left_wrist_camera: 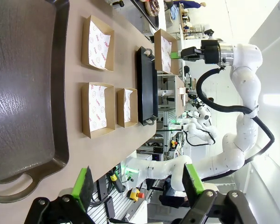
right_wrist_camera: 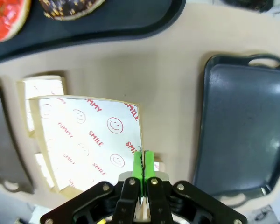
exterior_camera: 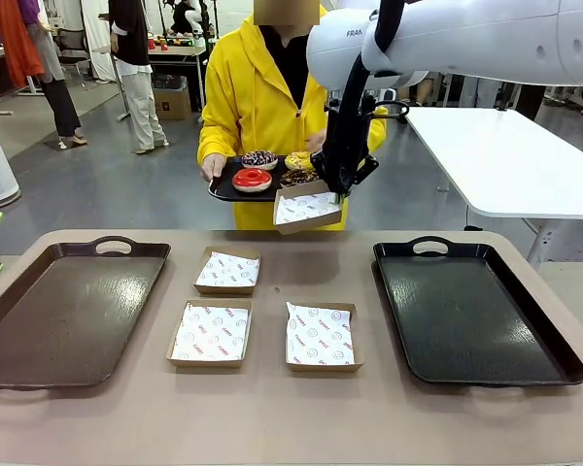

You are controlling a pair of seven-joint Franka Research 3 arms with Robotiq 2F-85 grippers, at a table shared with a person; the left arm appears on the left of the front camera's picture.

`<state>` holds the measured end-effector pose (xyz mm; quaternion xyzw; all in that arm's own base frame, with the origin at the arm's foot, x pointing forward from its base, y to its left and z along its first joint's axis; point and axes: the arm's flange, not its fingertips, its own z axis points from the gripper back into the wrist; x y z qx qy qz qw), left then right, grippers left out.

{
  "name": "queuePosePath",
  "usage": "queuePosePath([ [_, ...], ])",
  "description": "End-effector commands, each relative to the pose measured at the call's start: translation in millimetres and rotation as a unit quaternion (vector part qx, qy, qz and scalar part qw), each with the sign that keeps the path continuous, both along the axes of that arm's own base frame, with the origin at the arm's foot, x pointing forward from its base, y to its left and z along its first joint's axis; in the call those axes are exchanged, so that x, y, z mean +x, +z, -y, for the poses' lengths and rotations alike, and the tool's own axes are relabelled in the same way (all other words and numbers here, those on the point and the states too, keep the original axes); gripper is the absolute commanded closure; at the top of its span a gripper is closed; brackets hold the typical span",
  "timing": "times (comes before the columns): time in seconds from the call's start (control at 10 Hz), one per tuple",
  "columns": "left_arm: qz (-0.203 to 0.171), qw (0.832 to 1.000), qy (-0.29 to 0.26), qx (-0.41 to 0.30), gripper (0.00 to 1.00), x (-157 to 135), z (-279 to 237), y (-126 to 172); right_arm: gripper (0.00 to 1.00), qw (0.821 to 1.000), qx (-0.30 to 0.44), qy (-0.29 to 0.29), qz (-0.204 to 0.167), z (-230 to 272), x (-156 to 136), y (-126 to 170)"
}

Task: Individually package the donuts and arrange them on the tray.
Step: Pick up one Paper togo box, then place the picked Paper togo box on the Handle tray while simultaneously picking up another Paper togo box from the table with the other hand.

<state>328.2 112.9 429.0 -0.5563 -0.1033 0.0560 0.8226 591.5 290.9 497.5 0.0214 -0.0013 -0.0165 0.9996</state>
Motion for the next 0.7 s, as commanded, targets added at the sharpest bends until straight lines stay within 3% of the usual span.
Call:
queuePosePath([
  [0.0, 0.005, 1.0, 0.001, -0.005, 0.0, -0.5, -0.6, 0.8, 0.99, 1.0, 0.005, -0.003, 0.006, 3.0, -3.7, 3.1],
  [0.6, 0.005, 1.0, 0.001, -0.005, 0.0, -0.5, -0.6, 0.8, 0.99, 1.0, 0.005, -0.003, 0.006, 3.0, -3.7, 3.1],
])
